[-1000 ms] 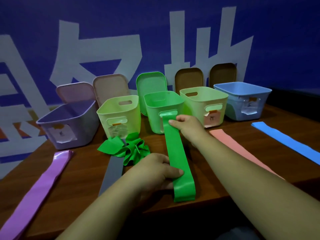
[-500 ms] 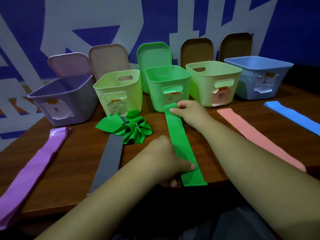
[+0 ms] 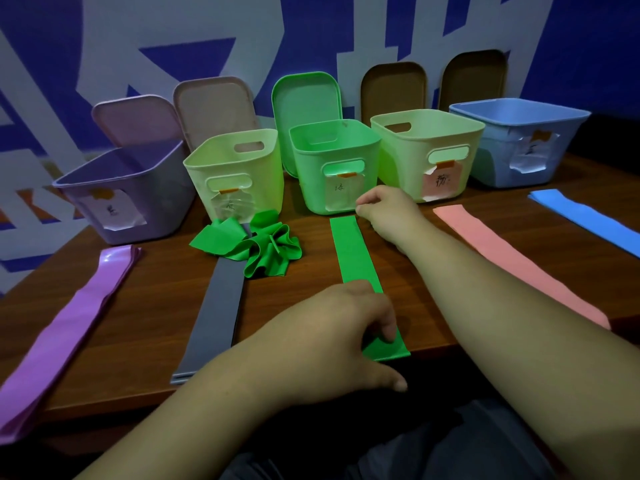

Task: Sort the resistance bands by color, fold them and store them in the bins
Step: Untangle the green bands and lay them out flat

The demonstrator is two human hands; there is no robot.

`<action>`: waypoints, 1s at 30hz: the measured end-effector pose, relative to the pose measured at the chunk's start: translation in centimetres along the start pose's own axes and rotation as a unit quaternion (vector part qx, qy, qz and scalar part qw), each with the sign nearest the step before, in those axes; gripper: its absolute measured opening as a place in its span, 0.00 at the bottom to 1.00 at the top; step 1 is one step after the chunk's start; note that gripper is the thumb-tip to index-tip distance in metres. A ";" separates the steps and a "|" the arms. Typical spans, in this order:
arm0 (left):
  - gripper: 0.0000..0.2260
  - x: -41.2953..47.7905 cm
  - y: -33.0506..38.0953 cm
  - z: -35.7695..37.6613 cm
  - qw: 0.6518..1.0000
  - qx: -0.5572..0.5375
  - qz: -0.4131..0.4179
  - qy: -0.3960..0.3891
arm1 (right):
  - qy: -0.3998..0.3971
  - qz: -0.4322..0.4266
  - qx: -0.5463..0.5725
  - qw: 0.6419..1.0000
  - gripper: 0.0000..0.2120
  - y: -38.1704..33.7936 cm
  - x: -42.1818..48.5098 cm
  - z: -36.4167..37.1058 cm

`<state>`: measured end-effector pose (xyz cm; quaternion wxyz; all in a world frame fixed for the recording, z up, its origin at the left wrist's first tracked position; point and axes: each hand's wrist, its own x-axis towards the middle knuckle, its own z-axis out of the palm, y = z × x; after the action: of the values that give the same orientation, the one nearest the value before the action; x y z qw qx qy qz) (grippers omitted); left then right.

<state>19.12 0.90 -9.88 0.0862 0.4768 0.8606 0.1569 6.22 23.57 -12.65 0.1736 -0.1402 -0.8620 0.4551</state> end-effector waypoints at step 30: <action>0.08 6.7 -16.4 -8.9 0.980 0.064 -0.164 0.095 | -0.104 -0.119 -0.021 0.987 0.03 -1.1 -3.1 -0.2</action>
<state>-0.13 -3.20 -7.36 -0.0020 0.3171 0.9395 0.1293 9.00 21.84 -12.19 0.1325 0.0078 -0.8952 0.4255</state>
